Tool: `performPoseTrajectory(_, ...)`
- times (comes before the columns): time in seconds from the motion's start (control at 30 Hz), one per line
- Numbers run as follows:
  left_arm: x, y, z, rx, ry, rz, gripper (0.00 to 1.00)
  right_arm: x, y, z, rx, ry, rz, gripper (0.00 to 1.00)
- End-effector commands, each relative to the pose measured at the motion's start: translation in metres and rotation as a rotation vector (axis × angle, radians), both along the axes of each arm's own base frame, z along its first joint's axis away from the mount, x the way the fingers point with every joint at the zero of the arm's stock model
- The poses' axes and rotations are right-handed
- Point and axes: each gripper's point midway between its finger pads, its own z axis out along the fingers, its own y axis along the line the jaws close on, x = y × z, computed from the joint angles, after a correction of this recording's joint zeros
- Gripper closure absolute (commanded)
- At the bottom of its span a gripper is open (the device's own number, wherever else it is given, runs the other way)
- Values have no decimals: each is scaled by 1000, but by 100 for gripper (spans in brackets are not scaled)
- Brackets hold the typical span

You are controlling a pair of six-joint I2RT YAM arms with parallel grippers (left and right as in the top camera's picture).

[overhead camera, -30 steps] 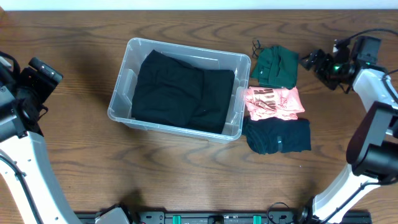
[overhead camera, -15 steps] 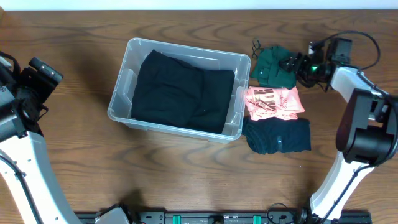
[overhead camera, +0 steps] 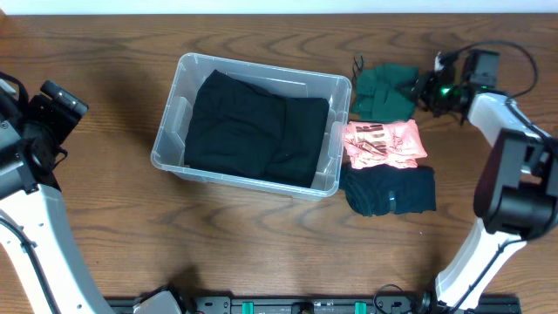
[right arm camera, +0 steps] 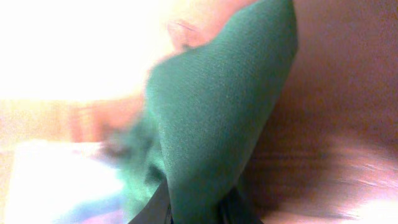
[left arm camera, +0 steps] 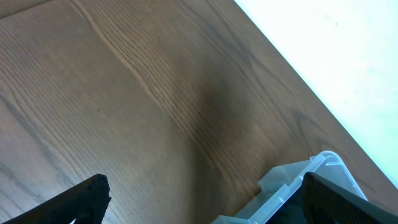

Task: Pack container
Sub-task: 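Withdraw the left arm and reach the right gripper to the green cloth, then lift the green cloth with the right gripper and drop it into the bin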

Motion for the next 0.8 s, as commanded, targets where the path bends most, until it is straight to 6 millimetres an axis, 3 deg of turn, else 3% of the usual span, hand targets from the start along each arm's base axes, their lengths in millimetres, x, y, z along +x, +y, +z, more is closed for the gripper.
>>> performPoseTrajectory(0.0, -1, 2, -2, 0, 5, 10, 2, -18, 34, 125, 175, -273, 204, 99)
performPoseTrajectory(0.23, -1, 2, -2, 0, 5, 10, 2, -55, 95, 218, 149, -478, 357, 99)
performPoseTrajectory(0.37, -1, 2, -2, 0, 5, 10, 2, -73, 146, 238, 169, -489, 423, 99)
performPoseTrajectory(0.43, -1, 2, -2, 0, 5, 10, 2, -76, 165, 233, 193, -415, 404, 99)
performPoseTrajectory(0.63, -1, 2, -2, 0, 5, 10, 2, -90, 213, 169, 72, -113, 282, 99)
performPoseTrajectory(0.77, -1, 2, -2, 0, 5, 10, 2, -101, 241, 133, -61, -80, 304, 99)
